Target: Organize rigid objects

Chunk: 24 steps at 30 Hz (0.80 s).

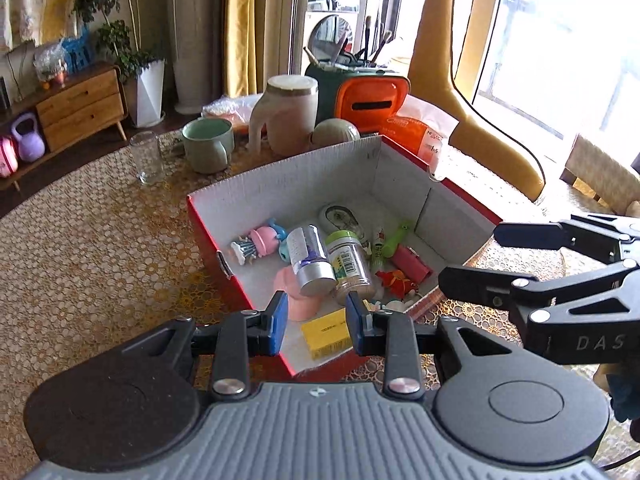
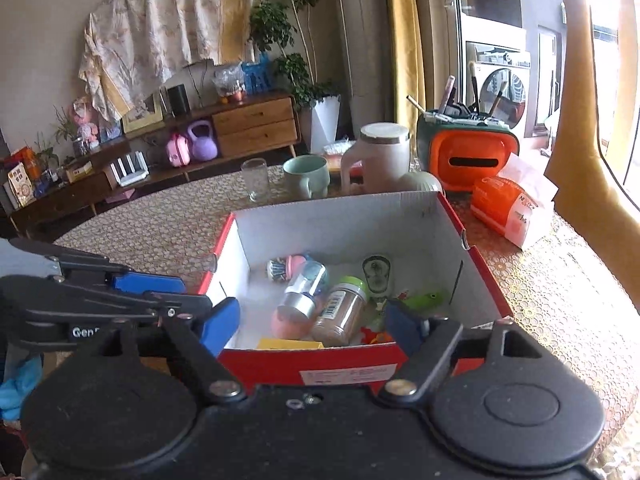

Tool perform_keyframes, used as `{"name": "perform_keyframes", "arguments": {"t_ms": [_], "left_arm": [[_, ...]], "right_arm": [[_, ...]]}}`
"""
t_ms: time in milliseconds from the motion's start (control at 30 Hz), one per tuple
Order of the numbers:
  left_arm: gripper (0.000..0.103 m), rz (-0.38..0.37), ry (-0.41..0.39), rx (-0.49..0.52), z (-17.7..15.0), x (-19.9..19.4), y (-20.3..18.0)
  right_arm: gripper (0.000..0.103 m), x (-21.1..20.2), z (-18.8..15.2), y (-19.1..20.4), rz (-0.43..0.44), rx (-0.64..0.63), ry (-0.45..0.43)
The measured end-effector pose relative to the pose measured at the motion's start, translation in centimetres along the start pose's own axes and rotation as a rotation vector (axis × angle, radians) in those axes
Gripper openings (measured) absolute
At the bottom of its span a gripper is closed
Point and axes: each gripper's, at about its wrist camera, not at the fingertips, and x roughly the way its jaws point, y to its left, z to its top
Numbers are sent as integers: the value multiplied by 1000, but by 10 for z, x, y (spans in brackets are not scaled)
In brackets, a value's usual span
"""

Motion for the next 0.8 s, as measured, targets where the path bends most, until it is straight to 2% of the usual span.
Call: {"name": "perform_keyframes", "arguments": {"t_ms": [367, 400, 433, 500, 600, 667, 800], "left_arm": [[31, -19, -45, -15, -25, -24, 4], [38, -17, -49, -16, -28, -25, 4], [52, -16, -54, -18, -30, -27, 4], [69, -16, -75, -24, -35, -32, 4], [70, -23, -87, -24, -39, -36, 3], [70, -35, -88, -27, -42, -40, 3], [83, -36, -106, -28, -45, -46, 2]], "right_arm": [[89, -21, -14, 18, 19, 2, -64], [89, -23, -16, 19, 21, 5, -70], [90, -24, -17, 20, 24, 8, -73], [91, -27, -20, 22, 35, 18, -78], [92, -30, -25, 24, 42, 27, -81], [97, -33, -28, 25, 42, 30, -86], [101, -42, -33, 26, 48, 34, -113]]}}
